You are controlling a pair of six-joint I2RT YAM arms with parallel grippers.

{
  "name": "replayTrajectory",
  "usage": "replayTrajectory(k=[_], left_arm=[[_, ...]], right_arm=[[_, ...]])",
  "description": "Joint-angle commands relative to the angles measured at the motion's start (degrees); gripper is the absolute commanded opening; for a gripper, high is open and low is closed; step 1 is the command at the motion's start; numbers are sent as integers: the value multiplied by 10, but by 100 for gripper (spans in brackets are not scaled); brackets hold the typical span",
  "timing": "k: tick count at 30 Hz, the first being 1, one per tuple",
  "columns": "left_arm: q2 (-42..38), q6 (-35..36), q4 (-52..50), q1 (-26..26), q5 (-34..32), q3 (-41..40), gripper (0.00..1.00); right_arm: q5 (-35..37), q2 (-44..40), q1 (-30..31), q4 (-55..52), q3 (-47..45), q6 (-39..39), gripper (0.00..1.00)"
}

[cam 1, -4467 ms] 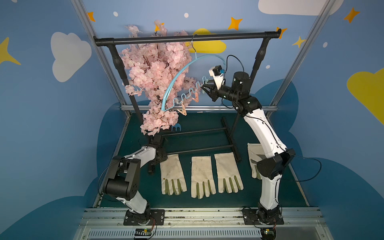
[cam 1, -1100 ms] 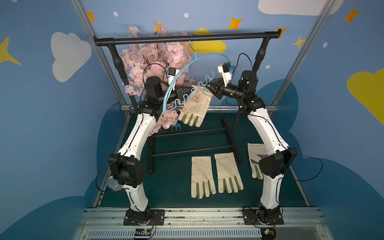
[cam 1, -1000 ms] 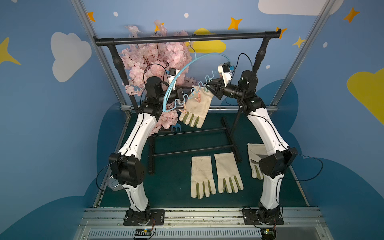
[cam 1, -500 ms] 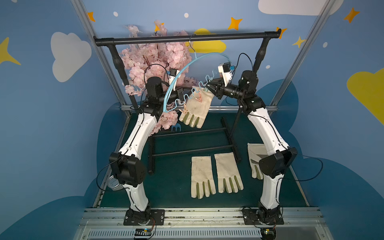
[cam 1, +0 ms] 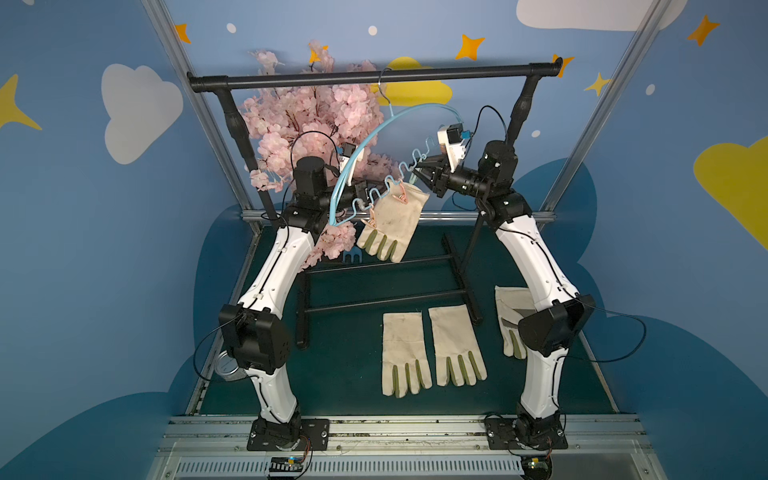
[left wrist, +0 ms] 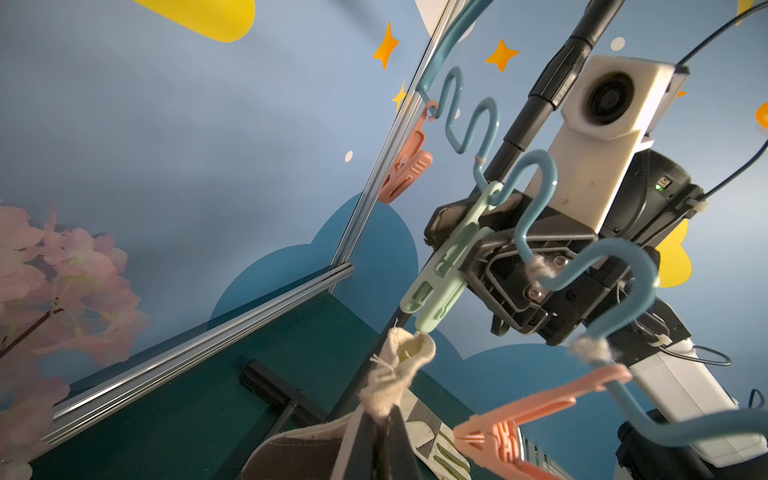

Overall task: Clip the gloves onto a hanger to dry
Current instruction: Clamp the glove onto the hanger.

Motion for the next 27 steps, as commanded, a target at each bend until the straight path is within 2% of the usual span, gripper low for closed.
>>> replayTrajectory(k=[1, 27], left_arm=[[-24, 4, 11, 3, 16, -5, 3], [-18, -35, 49, 6, 54, 16, 3]], right_arm=[[-4, -11, -2, 17, -1, -2, 24], [-16, -8, -4, 15, 0, 6, 24]])
